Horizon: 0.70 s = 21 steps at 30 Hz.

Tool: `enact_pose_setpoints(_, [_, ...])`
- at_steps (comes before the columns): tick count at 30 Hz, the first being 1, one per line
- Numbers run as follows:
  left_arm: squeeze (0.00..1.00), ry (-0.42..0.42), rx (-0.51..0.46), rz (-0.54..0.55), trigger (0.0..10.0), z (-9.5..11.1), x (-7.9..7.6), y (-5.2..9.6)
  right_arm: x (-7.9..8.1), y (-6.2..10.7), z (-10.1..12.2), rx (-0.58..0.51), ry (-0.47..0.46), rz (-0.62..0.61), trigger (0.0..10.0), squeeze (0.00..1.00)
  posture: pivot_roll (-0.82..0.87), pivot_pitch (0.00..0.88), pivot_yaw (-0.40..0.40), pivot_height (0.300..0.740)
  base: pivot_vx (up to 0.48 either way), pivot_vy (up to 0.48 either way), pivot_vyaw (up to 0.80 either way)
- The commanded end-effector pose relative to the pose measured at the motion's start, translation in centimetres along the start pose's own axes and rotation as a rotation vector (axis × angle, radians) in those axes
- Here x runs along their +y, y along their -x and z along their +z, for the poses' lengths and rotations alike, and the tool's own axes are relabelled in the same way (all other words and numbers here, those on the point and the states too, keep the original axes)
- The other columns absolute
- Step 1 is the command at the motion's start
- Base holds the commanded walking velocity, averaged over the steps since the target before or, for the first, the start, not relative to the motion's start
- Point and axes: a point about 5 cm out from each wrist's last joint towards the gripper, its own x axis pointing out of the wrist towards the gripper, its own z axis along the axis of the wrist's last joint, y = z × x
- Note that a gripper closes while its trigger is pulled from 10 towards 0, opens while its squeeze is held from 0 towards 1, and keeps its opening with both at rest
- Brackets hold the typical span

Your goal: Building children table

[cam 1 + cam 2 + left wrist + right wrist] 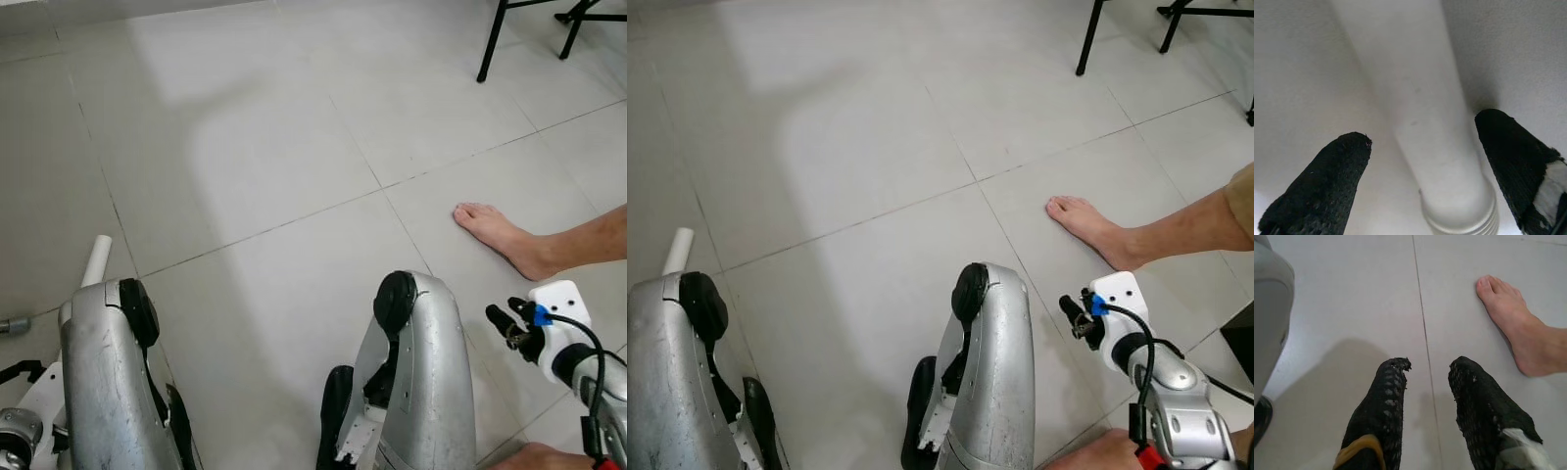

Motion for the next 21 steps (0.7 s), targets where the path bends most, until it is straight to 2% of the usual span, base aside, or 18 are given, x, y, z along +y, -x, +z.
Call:
enact_pose_setpoints(1, [0.00, -0.022, 0.079, -0.019, 10.0, -2.3, -0.7, -0.2, -0.8, 0.9, -0.9, 0.047, -0.012, -0.019, 10.0, 0.00, -0.17, 0.464, -0.256, 0.300, 0.000, 0.000, 0.00])
enact_pose_setpoints(7, [0.00, -0.023, 0.081, -0.022, 10.0, -2.4, -0.9, -0.3, -0.9, 1.0, -0.9, 0.048, -0.010, -0.018, 10.0, 0.00, -0.17, 0.464, -0.256, 0.300, 0.000, 0.000, 0.00])
enact_pose_setpoints(21, [0.00, 0.044, 0.148, -0.058, 10.0, -5.4, -2.6, -0.5, -2.6, 2.2, 0.5, 0.031, 0.010, -0.032, 10.0, 0.00, -0.21, 0.467, -0.285, 0.300, 0.000, 0.000, 0.00])
